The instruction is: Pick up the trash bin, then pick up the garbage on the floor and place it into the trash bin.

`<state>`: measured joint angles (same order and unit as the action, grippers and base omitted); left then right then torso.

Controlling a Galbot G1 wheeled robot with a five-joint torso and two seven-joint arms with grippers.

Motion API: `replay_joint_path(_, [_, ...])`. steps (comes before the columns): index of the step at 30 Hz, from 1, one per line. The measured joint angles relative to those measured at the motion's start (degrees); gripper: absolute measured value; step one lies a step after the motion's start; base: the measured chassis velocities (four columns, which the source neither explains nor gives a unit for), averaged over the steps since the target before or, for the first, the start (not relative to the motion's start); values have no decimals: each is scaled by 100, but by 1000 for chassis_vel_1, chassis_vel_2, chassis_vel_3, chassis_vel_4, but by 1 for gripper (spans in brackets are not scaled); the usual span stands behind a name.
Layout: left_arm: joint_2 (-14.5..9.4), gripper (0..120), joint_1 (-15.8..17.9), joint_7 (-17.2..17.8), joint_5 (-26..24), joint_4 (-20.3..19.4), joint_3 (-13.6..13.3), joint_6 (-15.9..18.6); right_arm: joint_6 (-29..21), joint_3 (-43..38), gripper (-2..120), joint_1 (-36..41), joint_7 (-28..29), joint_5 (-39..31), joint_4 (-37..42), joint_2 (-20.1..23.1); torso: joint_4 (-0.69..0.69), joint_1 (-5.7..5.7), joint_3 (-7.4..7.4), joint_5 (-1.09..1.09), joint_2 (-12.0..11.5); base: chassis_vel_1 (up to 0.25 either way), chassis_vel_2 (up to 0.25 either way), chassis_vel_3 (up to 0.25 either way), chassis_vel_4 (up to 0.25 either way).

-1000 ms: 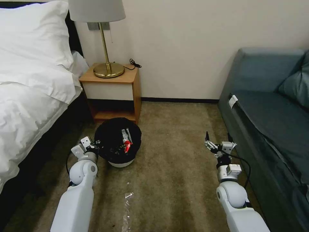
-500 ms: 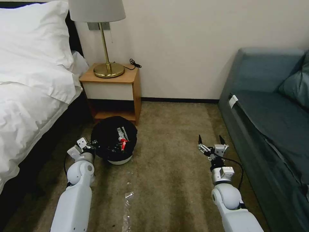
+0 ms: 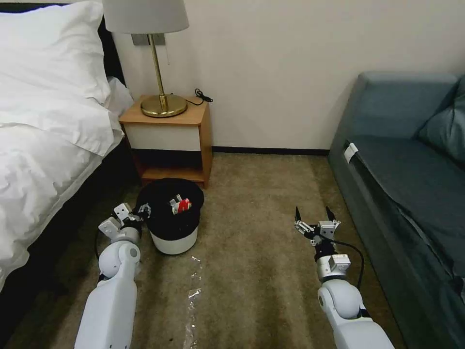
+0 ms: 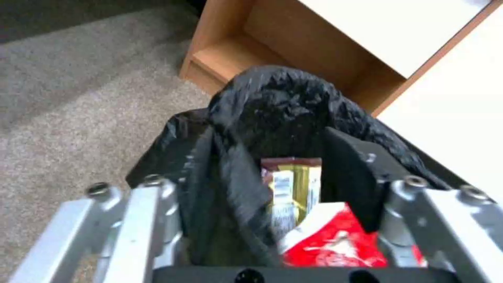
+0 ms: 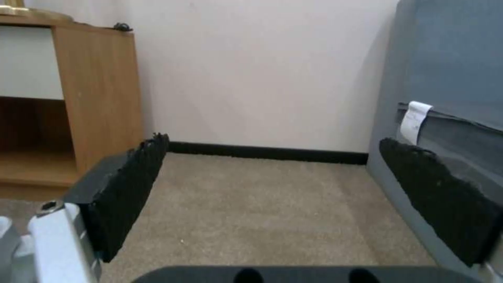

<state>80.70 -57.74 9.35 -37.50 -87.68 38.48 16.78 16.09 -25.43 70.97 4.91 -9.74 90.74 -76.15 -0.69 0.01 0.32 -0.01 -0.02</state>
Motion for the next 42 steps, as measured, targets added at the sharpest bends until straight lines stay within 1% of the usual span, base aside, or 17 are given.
replay_joint_path(6, [-87, 90, -259, 186, 40, -565, 26, 94, 16, 24, 99, -44, -15, 35, -50, -29, 0, 0, 0, 0, 0, 0, 0, 0, 0])
replay_joint_path(10, [-178, 98, -415, 220, 176, -997, 75, 249, 21, 35, 98, -82, -15, 69, -84, -59, 0, 0, 0, 0, 0, 0, 0, 0, 0])
replay_joint_path(11, [-206, 98, -447, 172, 252, -1079, 86, 276, 21, 35, 98, -87, -14, 71, -88, -65, 0, 0, 0, 1, 0, 0, 0, 0, 0])
replay_joint_path(12, [-293, 98, -520, -119, 554, -1223, 123, 301, 22, 35, 98, -102, -14, 74, -101, -86, 0, 0, 0, 0, 0, 0, 0, 0, 0])
replay_joint_path(13, [-293, 98, -520, -119, 554, -1223, 123, 301, 22, 35, 98, -102, -14, 74, -101, -86, 0, 0, 0, 0, 0, 0, 0, 0, 0])
replay_joint_path(14, [-369, 98, -567, -434, 821, -1277, 162, 245, 22, 31, 98, -110, -13, 77, -106, -102, 0, 0, 0, 1, 0, 0, 0, 0, 0])
replay_joint_path(15, [-369, 98, -567, -434, 821, -1277, 162, 245, 22, 31, 98, -110, -13, 77, -106, -102, 0, 0, 0, 1, 0, 0, 0, 0, 0])
replay_joint_path(16, [-448, 98, -625, -818, 1131, -1310, 207, 101, 23, 20, 98, -117, -9, 86, -125, -123, 1, 0, 0, 0, 0, 0, 0, 0, 0])
replay_joint_path(18, [-479, 97, -651, -993, 1283, -1316, 234, 16, 23, 12, 98, -119, 3, 88, -139, -134, 1, 0, 0, -1, 0, 0, 0, 0, 0])
replay_joint_path(20, [-549, 95, -740, -1502, 1744, -1324, 331, -297, -12, -6, 99, -119, 97, 85, -166, -157, 0, 0, 0, 0, 0, 0, 0, 0, 0])
replay_joint_path(21, [-549, 95, -740, -1502, 1744, -1324, 331, -297, -12, -6, 99, -119, 97, 85, -166, -157, 0, 0, 0, 0, 0, 0, 0, 0, 0])
replay_joint_path(22, [-582, 95, -795, -1804, 1966, -1270, 351, -610, -112, -13, 100, -137, 268, 103, -168, -174, 0, 0, 0, 1, 0, 0, 0, 0, 0])
replay_joint_path(23, [-582, 95, -795, -1804, 1966, -1270, 351, -610, -112, -13, 100, -137, 268, 103, -168, -174, 0, 0, 0, 1, 0, 0, 0, 0, 0])
replay_joint_path(25, [-553, 95, -774, -1867, 1976, -1067, 305, -1080, -232, -23, 100, -182, 477, 147, -154, -194, 1, 0, 0, -1, 0, 0, 0, 0, 0])
replay_joint_path(26, [-553, 95, -774, -1867, 1976, -1067, 305, -1080, -232, -23, 100, -182, 477, 147, -154, -194, 1, 0, 0, -1, 0, 0, 0, 0, 0])
replay_joint_path(29, [-490, 96, -759, -1859, 1809, -962, 204, -1455, -246, -39, 100, -242, 672, 226, -166, -219, 0, 0, 0, 0, 0, 0, 0, 0, 0])
replay_joint_path(42, [-423, 98, -842, -1910, 1564, -978, 14, -1551, -161, -33, 100, -311, 862, 333, -176, -197, 0, 0, 0, 1, 0, 0, 0, 0, 0])
